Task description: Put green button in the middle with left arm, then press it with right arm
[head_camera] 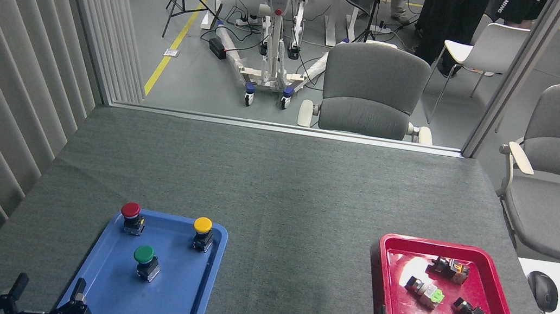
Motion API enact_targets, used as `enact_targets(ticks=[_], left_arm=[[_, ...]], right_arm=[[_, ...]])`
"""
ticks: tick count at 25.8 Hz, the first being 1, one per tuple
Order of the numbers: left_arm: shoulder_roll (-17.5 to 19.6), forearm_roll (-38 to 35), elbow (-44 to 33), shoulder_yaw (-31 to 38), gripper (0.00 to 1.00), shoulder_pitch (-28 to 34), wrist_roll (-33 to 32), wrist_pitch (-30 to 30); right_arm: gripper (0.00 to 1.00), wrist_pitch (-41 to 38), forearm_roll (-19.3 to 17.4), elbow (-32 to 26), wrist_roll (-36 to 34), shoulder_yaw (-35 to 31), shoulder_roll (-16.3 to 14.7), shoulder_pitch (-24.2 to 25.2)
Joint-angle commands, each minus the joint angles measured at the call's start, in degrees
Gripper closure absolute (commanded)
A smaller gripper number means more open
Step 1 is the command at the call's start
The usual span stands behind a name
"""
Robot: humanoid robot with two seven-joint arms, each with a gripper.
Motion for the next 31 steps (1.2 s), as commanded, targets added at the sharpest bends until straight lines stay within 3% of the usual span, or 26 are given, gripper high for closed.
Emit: enact_targets(ticks=[1, 19, 27, 31], left_arm=[[-0.1, 0.0, 0.0, 0.0, 0.0, -0.1, -0.1, 0.1], [0.1, 0.1, 0.1, -0.1, 0.0, 0.1, -0.1, -0.4], [1.9, -0.1, 2.9, -1.4, 0.0, -1.6, -2.2, -7.8], [0.9, -0.3, 8.8, -7.5, 0.01, -8.2, -2.6, -10.3]], right_arm=[[0.01, 0.0, 0.0, 0.0, 0.0, 0.0, 0.1, 0.1], [0.01, -0.1, 0.3, 0.0, 0.0, -0.1, 0.7, 0.1], [0.01, 0.1, 0.6, 0.1, 0.0, -0.3, 0.6, 0.1], [0.01, 0.1, 0.6, 0.1, 0.0, -0.3, 0.6, 0.1]])
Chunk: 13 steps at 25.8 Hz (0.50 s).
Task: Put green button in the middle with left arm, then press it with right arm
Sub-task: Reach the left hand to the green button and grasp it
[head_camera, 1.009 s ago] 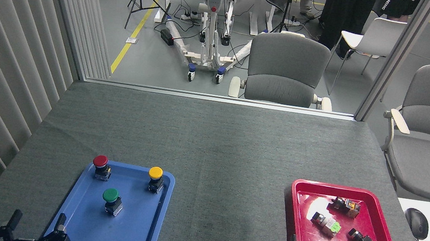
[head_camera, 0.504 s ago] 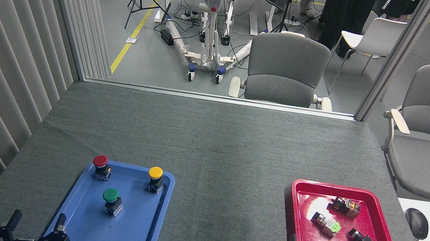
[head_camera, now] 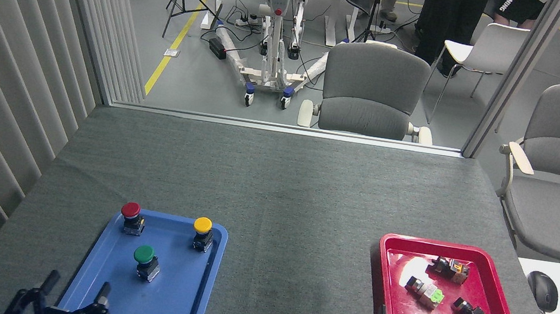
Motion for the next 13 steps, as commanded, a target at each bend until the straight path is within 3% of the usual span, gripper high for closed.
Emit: enact_targets(ticks=[1, 4, 13], left_arm=[[-0.7, -0.3, 5.2, -5.8, 0.01, -5.1, -0.3, 0.5], [-0.3, -0.9, 7.4, -7.8, 0.01, -6.6, -0.3, 3.1], [-0.2, -4.7, 18.5, -11.1, 0.01, -12.4, -0.2, 2.6]], right_arm=[[0.01, 0.1, 0.1, 0.0, 0.0, -0.1, 0.1, 0.0], [0.01, 0.1, 0.2, 0.0, 0.0, -0.1, 0.1, 0.0], [0.01, 0.1, 0.2, 0.0, 0.0, -0.1, 0.2, 0.0]])
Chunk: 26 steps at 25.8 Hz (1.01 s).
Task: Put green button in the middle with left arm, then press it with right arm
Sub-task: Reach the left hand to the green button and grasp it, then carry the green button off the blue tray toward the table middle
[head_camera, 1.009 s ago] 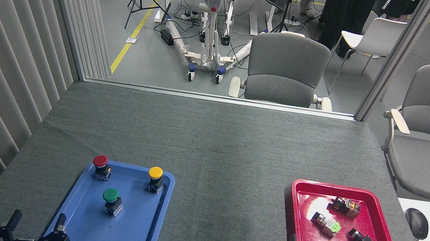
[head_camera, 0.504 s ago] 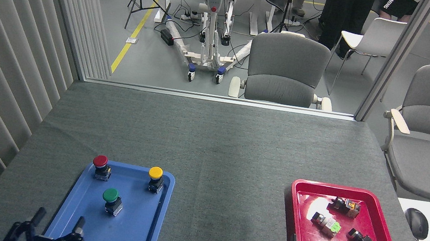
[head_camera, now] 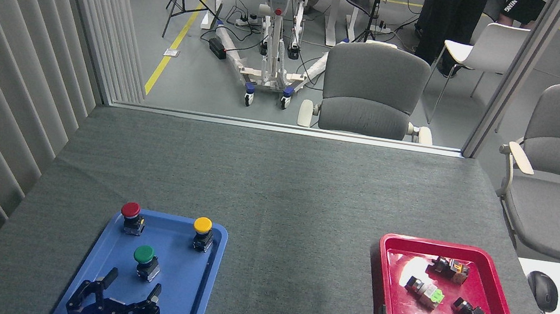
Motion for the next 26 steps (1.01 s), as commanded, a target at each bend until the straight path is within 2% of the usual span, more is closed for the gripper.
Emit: enact_targets(ticks=[1, 17, 21, 23, 25, 26], left_arm=[[-0.2, -1.2, 3.8, -1.3, 0.01, -2.4, 0.1, 0.0], [-1.6, -1.1, 14.9, -1.7, 0.02, -9.6, 0.4, 2.1], [-1.5, -1.1, 15.1, -1.7, 0.15, -10.0, 0.9, 2.2], [-1.6, -0.7, 15.1, -1.7, 0.29, -10.1, 1.3, 2.2], [-1.6, -0.7, 15.1, -1.7, 0.32, -10.2, 1.6, 2.2], [-1.7, -0.6, 15.1, -1.7, 0.38, -10.3, 1.6, 2.3]], right_arm=[[0.01, 0.0, 0.0, 0.0, 0.0, 0.0, 0.0, 0.0], [0.01, 0.0, 1.2, 0.0, 0.0, 0.0, 1.0, -0.1], [0.01, 0.0, 1.3, 0.0, 0.0, 0.0, 1.2, -0.1], [0.01, -0.1, 1.3, 0.0, 0.0, 0.0, 1.4, -0.1], [0.01, -0.1, 1.7, 0.0, 0.0, 0.0, 1.4, -0.1], [0.01, -0.1, 1.7, 0.0, 0.0, 0.0, 1.4, -0.1]])
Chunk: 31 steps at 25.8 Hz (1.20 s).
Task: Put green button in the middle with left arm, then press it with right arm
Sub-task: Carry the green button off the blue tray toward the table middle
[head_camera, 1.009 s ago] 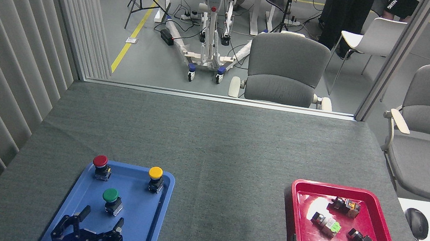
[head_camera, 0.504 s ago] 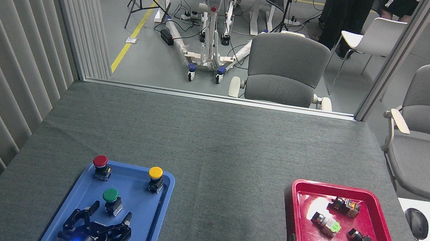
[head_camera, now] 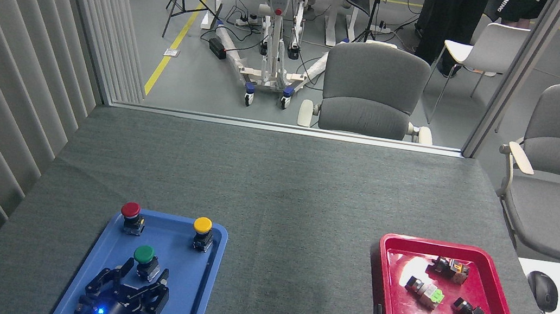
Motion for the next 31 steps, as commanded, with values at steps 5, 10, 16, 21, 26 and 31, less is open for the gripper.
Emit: enact_targets(ticks=[5, 10, 16, 21, 26, 31], left_arm=[[-0.3, -0.1, 0.8, 0.0, 0.66, -0.3, 0.8, -0.1], [1.1, -0.4, 0.3, -0.4, 0.97, 0.3, 1.1, -4.1], [-0.7, -0.3, -9.1, -3.3, 1.0, -0.2, 1.9, -10.6], [-2.8, -4.5, -9.2, -20.9, 1.0, -4.7, 1.4, -9.4], [-7.2, -7.1, -0.9, -23.9, 1.0, -7.6, 0.7, -9.1], [-12.9, -7.2, 11.1, -27.1, 1.0, -13.3, 2.1, -9.0]], right_arm=[[0.01, 0.0, 0.2, 0.0, 0.2, 0.0, 0.1, 0.0], [0.01, 0.0, 0.2, 0.0, 0.2, 0.0, 0.1, 0.0], [0.01, 0.0, 0.2, 0.0, 0.2, 0.0, 0.0, 0.0], [0.01, 0.0, 0.2, 0.0, 0.2, -0.1, 0.1, 0.0], [0.01, 0.1, 0.2, 0.0, 0.3, -0.1, 0.1, 0.0], [0.01, 0.1, 0.2, 0.1, 0.3, 0.0, 0.3, 0.0]])
